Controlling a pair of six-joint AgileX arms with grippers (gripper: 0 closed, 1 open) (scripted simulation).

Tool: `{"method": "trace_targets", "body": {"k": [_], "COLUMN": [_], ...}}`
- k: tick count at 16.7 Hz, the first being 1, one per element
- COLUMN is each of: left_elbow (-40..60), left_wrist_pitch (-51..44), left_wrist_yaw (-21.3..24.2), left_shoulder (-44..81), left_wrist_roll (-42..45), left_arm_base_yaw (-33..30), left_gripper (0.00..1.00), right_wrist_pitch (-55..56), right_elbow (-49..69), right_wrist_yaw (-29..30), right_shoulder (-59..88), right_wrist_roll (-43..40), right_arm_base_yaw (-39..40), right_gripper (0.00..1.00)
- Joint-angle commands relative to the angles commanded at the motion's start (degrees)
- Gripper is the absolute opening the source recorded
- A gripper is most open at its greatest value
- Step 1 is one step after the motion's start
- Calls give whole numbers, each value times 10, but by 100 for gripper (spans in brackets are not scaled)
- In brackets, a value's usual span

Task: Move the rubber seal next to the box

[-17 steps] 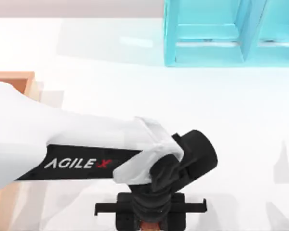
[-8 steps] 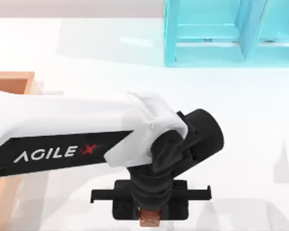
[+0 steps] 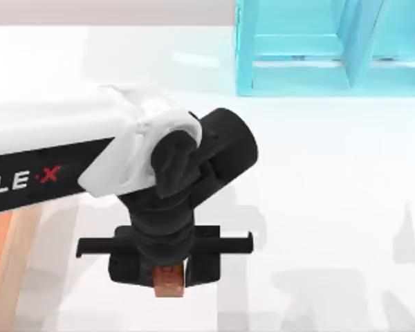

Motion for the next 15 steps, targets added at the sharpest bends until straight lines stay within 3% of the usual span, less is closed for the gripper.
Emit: {"method": "trace_targets", "body": {"k": [8, 15], "left_elbow": [-42, -46], "left_wrist_pitch": [-139, -152], "left_wrist_yaw": [1, 0], "left_shoulder": [-194, -210], "left_wrist_roll": [241, 261], "left_arm_base_yaw": [237, 255], "left_gripper": [0, 0], "right_wrist_pitch": [0, 0], "right_elbow": [0, 0], "right_wrist_yaw": [0, 0], "right_shoulder": [0, 0], "right_wrist_roll": [0, 0], "right_arm_base_yaw": [0, 0], "right_gripper": [100, 100]}}
